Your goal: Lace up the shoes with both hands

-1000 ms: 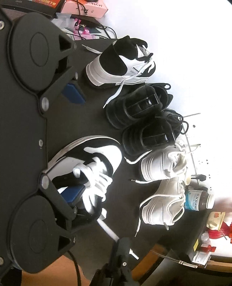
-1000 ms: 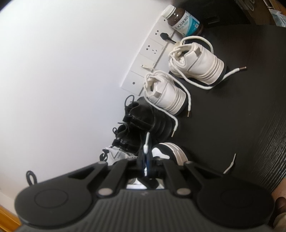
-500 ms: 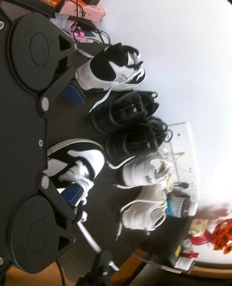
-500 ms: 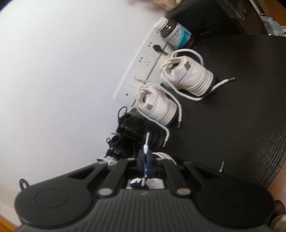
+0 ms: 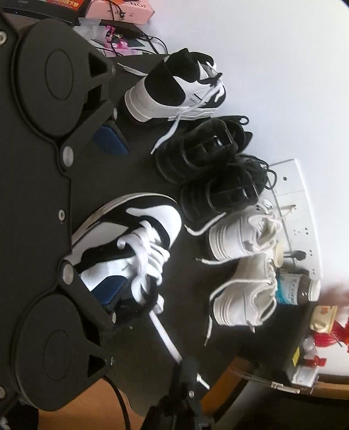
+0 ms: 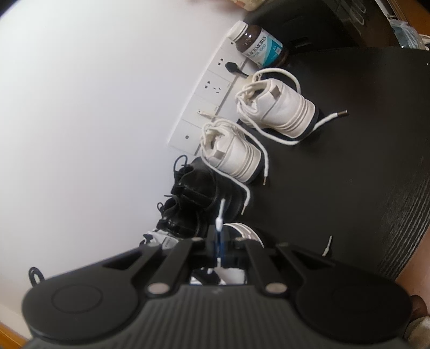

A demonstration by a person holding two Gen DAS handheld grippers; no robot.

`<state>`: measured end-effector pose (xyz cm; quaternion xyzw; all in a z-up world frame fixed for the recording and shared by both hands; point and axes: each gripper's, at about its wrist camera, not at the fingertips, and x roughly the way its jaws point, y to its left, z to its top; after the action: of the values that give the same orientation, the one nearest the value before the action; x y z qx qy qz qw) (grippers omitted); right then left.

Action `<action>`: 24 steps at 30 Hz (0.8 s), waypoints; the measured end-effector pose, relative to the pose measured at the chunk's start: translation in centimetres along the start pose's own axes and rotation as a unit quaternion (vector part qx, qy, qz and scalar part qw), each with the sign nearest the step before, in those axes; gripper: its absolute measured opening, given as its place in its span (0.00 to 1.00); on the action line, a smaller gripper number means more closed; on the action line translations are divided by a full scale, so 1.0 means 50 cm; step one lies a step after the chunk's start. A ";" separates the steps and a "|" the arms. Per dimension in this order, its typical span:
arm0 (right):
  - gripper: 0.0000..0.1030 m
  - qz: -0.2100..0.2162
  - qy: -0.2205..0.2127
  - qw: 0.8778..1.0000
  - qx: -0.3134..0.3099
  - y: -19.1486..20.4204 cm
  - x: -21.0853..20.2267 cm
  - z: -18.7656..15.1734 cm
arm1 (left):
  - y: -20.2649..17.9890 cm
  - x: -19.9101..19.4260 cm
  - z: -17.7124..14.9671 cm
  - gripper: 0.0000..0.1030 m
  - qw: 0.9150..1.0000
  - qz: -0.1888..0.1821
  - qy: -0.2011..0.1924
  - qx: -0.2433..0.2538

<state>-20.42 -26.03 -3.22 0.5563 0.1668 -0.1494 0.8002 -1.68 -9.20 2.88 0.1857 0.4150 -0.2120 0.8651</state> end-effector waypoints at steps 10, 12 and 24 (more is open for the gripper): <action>0.02 -0.022 0.003 1.000 0.021 -0.021 -0.011 -0.002 | 0.017 0.014 -0.006 0.96 1.000 0.018 0.002 -0.005; 0.02 -0.030 0.003 0.999 0.029 -0.029 -0.015 -0.002 | 0.018 0.014 -0.006 0.96 1.000 0.017 0.002 -0.006; 0.02 -0.073 0.000 0.996 0.060 -0.061 -0.040 0.004 | 0.029 0.014 -0.010 0.96 1.000 0.008 -0.001 -0.019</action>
<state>-23.53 -27.14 -4.86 0.5897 0.1976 -0.2169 0.7524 -0.84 -7.87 2.22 0.1727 0.4168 -0.1972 0.8704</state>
